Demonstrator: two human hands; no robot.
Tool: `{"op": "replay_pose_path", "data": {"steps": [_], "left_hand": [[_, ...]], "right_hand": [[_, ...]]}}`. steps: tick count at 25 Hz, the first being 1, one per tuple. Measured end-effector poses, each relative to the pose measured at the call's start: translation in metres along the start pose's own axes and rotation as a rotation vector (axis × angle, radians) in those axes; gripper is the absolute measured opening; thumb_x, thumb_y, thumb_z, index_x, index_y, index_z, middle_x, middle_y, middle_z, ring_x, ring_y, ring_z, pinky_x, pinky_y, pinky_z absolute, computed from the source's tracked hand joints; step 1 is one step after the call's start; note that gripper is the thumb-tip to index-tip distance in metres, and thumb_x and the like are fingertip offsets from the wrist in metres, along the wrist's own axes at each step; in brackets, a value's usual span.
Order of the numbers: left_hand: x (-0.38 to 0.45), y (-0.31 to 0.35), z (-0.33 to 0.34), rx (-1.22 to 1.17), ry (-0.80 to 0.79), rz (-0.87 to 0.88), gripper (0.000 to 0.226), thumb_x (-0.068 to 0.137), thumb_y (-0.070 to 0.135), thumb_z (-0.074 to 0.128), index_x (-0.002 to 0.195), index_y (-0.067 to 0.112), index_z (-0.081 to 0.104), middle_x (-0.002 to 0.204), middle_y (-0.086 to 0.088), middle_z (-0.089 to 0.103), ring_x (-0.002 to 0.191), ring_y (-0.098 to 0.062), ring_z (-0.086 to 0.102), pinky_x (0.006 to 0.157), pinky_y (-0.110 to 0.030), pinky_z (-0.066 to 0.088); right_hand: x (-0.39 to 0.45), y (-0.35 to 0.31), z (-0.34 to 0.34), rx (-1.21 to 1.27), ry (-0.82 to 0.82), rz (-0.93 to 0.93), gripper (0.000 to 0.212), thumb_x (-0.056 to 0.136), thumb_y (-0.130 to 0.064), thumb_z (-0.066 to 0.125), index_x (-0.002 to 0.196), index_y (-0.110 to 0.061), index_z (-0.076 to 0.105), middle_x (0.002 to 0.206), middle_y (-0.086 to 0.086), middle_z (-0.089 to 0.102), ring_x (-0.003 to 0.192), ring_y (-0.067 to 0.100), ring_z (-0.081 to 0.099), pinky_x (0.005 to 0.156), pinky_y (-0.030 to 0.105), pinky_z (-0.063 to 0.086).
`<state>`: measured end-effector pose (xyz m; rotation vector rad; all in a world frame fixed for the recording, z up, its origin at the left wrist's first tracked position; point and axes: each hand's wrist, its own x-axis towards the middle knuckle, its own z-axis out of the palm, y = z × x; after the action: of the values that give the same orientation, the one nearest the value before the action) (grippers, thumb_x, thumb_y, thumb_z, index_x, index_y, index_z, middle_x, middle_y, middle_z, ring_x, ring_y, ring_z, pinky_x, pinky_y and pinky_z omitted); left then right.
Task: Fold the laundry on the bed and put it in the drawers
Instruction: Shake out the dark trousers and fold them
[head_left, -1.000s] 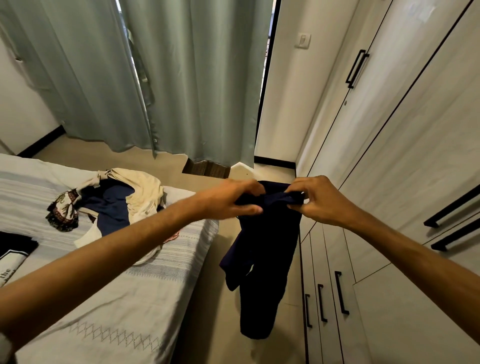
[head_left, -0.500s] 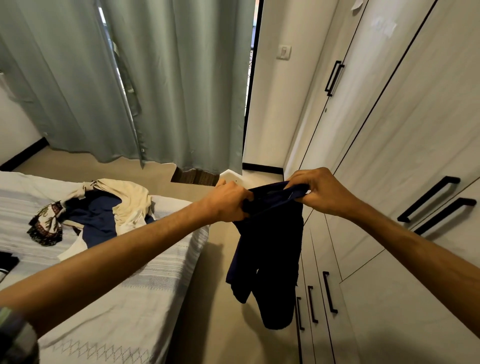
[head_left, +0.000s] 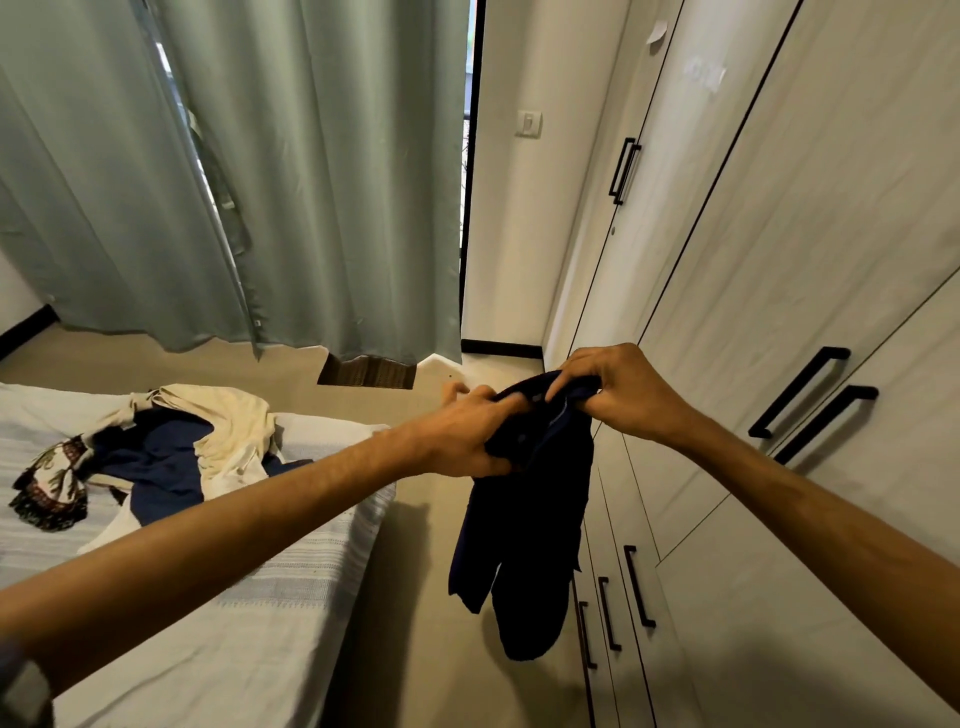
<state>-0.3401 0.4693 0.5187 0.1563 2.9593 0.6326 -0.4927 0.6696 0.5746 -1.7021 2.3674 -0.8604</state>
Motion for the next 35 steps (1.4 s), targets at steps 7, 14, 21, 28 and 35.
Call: {"op": "replay_pose_path", "data": {"steps": [7,14,21,28,35], "left_hand": [[0.011,0.006,0.005,0.097,0.058,-0.052,0.025,0.102,0.030,0.062,0.119,0.013,0.068,0.105,-0.009,0.071,0.096,-0.023,0.069,0.092,-0.046,0.057],[0.024,-0.003,-0.074,0.225,0.112,0.219,0.017,0.093,0.014,0.070,0.104,0.007,0.058,0.088,-0.008,0.064,0.074,-0.021,0.056,0.065,-0.016,0.035],[0.018,-0.013,-0.095,0.308,0.143,0.312,0.020,0.099,0.008,0.047,0.117,0.016,0.045,0.095,-0.005,0.053,0.071,-0.018,0.051,0.063,-0.022,0.040],[0.000,-0.025,-0.105,0.397,0.030,0.260,0.037,0.102,0.042,0.036,0.094,0.024,0.067,0.111,-0.003,0.052,0.097,-0.022,0.058,0.083,-0.034,0.051],[0.001,-0.035,-0.081,0.275,0.103,0.188,0.045,0.105,0.046,0.052,0.110,0.007,0.072,0.113,-0.009,0.059,0.094,-0.023,0.062,0.085,-0.038,0.054]], "right_hand": [[-0.011,0.008,-0.006,0.010,-0.036,0.132,0.034,0.080,0.003,0.081,0.099,-0.025,0.083,0.095,-0.006,0.075,0.088,0.007,0.071,0.082,0.021,0.059],[0.014,-0.004,-0.019,-0.125,-0.196,0.345,0.050,0.081,-0.006,0.079,0.113,-0.020,0.043,0.092,0.004,0.059,0.077,0.019,0.058,0.059,0.028,0.048],[0.047,-0.018,0.008,-0.157,-0.147,0.396,0.031,0.096,-0.031,0.050,0.078,-0.019,0.072,0.083,0.016,0.070,0.064,0.028,0.058,0.060,0.035,0.041],[0.048,-0.029,0.018,-0.146,-0.095,0.068,0.053,0.099,-0.059,0.052,0.073,-0.016,0.068,0.060,0.005,0.061,0.049,0.018,0.054,0.050,0.031,0.041],[0.035,-0.013,-0.004,-0.580,-0.058,-0.174,0.065,0.103,-0.069,0.020,0.098,-0.024,0.067,0.071,-0.008,0.058,0.059,0.013,0.054,0.052,0.017,0.024]]}}
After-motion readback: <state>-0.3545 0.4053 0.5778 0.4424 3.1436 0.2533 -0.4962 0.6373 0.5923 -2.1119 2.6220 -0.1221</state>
